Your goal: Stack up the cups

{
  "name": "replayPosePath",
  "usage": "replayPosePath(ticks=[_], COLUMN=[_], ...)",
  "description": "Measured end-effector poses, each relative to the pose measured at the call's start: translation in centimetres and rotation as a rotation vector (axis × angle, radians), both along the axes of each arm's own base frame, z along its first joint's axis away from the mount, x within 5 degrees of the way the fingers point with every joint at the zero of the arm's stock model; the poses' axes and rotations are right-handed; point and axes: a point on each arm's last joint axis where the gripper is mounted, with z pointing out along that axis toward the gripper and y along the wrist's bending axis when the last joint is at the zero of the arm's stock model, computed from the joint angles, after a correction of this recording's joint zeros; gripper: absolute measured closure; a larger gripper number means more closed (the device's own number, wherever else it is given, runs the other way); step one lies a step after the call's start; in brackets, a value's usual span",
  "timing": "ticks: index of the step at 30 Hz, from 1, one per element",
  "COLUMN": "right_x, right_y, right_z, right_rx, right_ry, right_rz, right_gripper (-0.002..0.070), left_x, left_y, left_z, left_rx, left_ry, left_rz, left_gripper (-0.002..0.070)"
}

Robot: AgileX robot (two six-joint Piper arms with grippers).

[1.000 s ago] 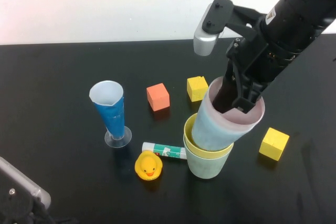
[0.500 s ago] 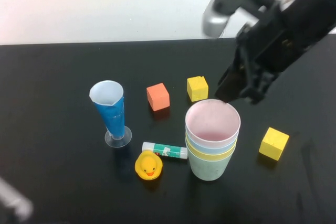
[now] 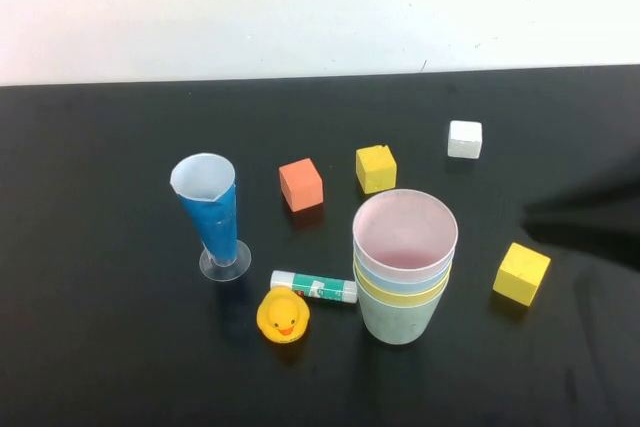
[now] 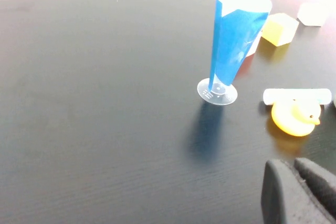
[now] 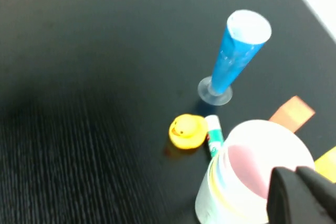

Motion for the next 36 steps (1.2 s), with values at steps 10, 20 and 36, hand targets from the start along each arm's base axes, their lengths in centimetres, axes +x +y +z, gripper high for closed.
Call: replayPosePath(ticks=[10,20,36], right_x=[-7.1,-9.9,-9.5], right_y=[-4.5,-6.0,-6.0], right_z=[-4.4,-7.7,-11.1], right_rx=[0.124,0.140,0.094], right_ry=[-0.182,-0.204,-0.120], right_rz=[-0.082,-0.081,-0.100], right_gripper=[0.0678,0.0678,0.0678], left_x=[-0.2,-0.2,-0.2], left_y=[0.0,0.0,0.0], left_z=[-0.1,-0.2,-0.2], left_rx=[-0.028,-0.030,-0.030], left_ry=[0.019,0.024,0.025], left_rz=[-0.003,0.000,0.000], left_gripper=[0.0674,0.0674,0.0675])
